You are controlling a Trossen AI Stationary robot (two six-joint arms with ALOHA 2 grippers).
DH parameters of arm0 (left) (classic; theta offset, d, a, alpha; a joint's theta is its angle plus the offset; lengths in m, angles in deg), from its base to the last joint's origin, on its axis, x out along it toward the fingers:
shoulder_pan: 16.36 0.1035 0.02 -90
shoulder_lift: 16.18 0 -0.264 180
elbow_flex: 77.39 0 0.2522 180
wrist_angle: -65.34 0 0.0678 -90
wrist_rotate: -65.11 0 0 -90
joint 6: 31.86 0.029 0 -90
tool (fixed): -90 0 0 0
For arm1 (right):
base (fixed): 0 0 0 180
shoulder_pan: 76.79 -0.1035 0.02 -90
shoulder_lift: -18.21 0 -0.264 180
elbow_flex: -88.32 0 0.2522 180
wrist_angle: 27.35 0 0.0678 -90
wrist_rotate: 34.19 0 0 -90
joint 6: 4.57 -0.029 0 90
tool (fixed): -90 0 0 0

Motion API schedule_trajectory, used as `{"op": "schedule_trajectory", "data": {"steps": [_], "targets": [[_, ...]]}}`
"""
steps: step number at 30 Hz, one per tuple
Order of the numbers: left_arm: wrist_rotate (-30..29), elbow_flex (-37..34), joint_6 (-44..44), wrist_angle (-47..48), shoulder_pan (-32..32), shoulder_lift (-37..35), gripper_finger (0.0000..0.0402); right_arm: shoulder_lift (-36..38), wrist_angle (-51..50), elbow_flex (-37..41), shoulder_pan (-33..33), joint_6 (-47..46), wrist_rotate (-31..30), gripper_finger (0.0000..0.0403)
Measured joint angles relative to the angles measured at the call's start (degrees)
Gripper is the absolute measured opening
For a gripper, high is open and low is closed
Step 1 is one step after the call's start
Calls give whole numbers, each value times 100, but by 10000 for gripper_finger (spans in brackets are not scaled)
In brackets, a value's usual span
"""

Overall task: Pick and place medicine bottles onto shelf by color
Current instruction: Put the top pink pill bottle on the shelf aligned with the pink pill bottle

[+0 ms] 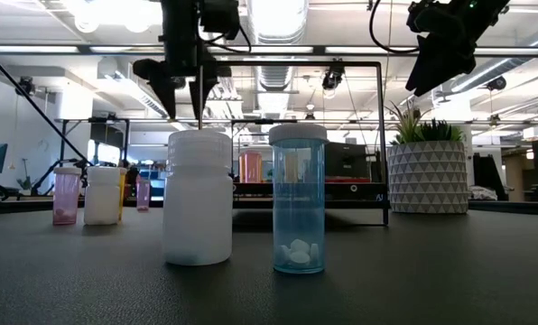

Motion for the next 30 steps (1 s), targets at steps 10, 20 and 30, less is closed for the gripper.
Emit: {"op": "schedule_trajectory", "data": {"steps": [10,20,30], "targets": [[-28,-1674,174,-1243,77,-1010,275,0,1,0,0,0,0,226],[-105,-3025,-114,-1581,276,-2132,275,0,-1,0,0,0,0,226],[-253,-3756,198,-2571,1021,-1950,275,0,-1,0,0,0,0,226]]}}
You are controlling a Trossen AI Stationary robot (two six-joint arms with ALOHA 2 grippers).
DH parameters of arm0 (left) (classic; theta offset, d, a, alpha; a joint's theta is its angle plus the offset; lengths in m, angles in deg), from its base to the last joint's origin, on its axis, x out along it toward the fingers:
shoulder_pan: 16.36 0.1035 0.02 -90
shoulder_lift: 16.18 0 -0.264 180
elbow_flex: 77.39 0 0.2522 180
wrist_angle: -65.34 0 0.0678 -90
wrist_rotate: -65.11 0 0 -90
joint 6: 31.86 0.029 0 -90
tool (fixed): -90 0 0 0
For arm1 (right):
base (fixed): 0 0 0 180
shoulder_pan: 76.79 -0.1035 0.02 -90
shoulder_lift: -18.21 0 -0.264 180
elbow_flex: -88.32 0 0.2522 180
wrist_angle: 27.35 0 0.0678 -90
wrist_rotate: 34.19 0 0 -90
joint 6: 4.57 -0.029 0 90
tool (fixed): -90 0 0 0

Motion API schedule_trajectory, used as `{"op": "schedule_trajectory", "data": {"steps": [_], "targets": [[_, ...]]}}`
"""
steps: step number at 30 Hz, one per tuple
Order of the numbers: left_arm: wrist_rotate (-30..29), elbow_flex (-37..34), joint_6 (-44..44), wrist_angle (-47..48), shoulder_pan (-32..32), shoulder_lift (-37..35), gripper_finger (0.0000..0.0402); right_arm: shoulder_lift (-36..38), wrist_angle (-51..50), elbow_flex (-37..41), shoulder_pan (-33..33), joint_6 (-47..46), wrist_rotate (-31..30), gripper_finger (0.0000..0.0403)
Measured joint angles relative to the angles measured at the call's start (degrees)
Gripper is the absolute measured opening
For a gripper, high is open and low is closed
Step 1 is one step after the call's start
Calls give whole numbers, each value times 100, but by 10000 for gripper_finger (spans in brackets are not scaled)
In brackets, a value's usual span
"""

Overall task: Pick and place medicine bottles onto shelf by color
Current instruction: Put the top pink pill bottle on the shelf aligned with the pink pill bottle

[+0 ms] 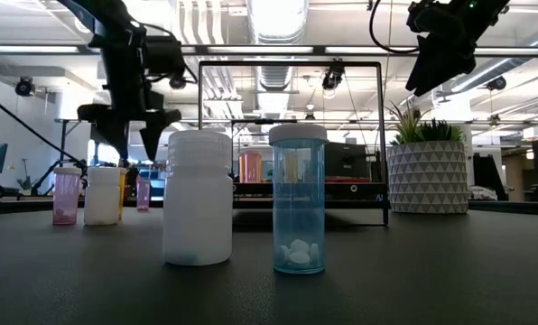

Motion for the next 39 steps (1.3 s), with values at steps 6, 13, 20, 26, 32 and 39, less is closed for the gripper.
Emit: {"op": "schedule_trajectory", "data": {"steps": [6,13,20,26,32,39], "targets": [[70,-232,421,-643,489,183,274,0,2,0,0,0,0,226],[253,-214,610,-1080,809,701,273,0,2,0,0,0,0,226],[257,-177,707,-1102,830,1023,254,0,0,0,0,0,0,226],[241,-177,733,-1335,842,1128,184,0,1,0,0,0,0,226],[237,-177,760,-1376,865,1136,120,0,2,0,0,0,0,226],[235,-177,764,-1376,865,1136,96,0,0,0,0,0,0,226]]}}
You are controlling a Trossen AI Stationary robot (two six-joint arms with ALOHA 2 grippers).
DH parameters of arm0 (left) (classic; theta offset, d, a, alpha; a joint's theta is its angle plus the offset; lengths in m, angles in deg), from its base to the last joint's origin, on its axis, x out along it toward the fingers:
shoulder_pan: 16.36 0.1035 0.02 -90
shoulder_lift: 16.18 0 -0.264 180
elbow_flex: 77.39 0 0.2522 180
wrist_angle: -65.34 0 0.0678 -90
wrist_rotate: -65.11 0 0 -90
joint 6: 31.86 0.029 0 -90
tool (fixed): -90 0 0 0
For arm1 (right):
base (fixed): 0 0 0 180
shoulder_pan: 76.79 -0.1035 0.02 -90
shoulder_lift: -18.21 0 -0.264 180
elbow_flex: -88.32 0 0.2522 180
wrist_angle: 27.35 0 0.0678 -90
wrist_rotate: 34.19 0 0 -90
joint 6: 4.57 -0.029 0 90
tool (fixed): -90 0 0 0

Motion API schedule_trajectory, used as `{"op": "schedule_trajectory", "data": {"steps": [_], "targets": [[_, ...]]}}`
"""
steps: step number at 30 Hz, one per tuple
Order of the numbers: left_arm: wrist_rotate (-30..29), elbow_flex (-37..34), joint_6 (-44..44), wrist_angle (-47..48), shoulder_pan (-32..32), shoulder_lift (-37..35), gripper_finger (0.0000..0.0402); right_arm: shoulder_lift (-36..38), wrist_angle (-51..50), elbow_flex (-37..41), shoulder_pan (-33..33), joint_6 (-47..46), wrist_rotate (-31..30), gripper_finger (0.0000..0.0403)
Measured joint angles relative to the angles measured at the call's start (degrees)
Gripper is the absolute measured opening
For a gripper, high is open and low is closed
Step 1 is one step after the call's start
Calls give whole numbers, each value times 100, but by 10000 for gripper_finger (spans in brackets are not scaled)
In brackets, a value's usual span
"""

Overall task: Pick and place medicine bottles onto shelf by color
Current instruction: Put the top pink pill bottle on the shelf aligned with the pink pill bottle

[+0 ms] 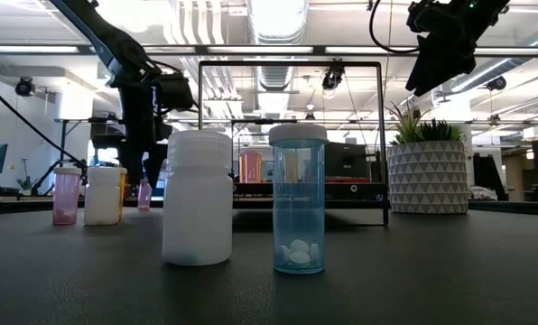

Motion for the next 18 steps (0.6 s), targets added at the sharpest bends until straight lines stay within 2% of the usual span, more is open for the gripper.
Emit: {"op": "schedule_trajectory", "data": {"steps": [3,11,18], "targets": [[111,23,140,62,0,-26,104,0,0,0,0,0,0,226],[1068,310,688,487,-199,-386,108,1,2,0,0,0,0,226],[1112,952,1043,1570,-626,-953,109,0,2,0,0,0,0,226]]}}
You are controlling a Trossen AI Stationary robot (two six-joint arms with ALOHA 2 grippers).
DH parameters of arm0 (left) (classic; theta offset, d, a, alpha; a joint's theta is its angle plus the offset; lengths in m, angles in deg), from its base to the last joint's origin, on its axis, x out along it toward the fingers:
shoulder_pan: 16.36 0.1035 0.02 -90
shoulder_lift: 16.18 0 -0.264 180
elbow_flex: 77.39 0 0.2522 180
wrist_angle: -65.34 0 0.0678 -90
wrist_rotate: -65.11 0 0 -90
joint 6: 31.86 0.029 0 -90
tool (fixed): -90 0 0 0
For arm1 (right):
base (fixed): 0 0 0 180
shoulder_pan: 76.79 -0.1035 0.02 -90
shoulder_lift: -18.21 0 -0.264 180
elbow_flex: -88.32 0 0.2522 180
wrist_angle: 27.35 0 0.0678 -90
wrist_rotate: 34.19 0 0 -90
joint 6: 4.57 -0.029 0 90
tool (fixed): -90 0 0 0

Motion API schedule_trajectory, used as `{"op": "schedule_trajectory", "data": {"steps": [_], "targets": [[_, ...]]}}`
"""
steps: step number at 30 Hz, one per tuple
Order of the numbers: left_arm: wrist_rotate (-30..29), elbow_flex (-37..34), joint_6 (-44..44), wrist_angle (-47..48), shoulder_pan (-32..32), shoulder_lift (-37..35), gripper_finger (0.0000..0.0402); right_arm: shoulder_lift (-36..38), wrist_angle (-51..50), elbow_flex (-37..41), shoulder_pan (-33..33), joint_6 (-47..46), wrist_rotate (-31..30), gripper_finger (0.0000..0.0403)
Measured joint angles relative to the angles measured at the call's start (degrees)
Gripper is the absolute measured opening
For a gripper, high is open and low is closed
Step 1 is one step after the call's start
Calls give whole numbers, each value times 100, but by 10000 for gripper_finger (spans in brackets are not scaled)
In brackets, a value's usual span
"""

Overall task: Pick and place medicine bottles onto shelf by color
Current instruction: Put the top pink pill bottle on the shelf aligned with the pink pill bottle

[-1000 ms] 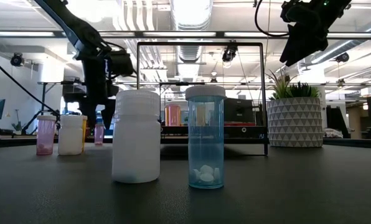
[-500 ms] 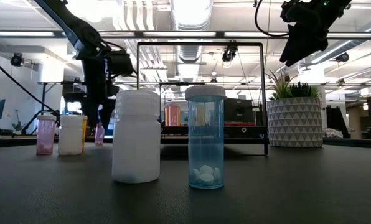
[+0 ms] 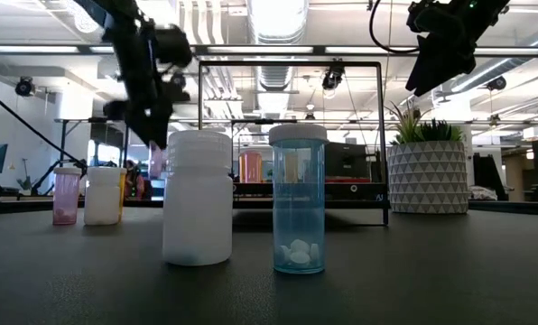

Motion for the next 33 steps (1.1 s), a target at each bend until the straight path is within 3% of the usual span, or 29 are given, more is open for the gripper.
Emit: {"op": "schedule_trajectory", "data": {"steps": [7,12,17,21,33], "targets": [[31,822,-453,134,-889,-166,109,1,-1,0,0,0,0,226],[-39,1601,-896,102,-1661,236,109,2,0,0,0,3,0,226],[-250,2411,-1256,82,-2183,813,109,-20,2,2,38,639,-17,226],[-270,3037,-1349,88,-2454,1373,109,-71,15,2,38,960,-7,226],[-307,4786,-1408,74,-2770,2826,109,-543,1185,2,35,-94,47,226]]}}
